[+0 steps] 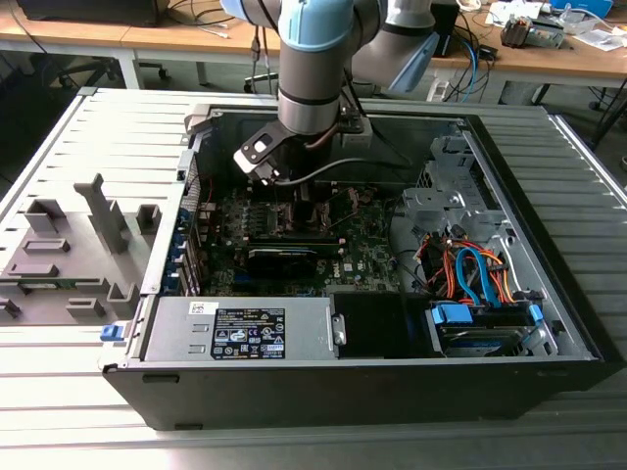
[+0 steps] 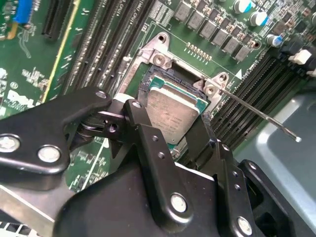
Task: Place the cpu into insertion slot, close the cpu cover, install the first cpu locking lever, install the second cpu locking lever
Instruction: 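Place the cpu into insertion slot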
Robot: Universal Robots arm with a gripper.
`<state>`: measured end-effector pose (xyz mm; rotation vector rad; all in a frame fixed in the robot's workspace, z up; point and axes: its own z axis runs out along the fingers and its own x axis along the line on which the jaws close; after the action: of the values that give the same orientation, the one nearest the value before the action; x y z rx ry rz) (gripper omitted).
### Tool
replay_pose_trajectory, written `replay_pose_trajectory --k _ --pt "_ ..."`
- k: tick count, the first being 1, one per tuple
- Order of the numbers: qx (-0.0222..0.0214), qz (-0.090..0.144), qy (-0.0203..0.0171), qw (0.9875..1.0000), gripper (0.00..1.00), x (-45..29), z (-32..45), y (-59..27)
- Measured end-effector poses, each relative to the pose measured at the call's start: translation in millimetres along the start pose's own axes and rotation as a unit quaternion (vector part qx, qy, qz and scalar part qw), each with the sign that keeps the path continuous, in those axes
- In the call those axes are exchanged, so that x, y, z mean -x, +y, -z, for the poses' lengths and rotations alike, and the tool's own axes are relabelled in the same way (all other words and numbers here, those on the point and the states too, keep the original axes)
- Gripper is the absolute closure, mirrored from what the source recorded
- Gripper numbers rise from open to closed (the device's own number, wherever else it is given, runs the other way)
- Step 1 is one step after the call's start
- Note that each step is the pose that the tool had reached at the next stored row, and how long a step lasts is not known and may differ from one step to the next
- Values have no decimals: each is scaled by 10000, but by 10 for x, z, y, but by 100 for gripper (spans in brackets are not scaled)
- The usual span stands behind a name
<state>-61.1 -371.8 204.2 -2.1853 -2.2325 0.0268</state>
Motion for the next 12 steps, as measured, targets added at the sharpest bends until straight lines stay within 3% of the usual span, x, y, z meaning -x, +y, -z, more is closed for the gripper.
replay_pose_trajectory --k 5,12 --pt "-3 -25 -3 10000 45 -3 -69 5" --pt "0 -24 2 10000 45 -3 -74 10"
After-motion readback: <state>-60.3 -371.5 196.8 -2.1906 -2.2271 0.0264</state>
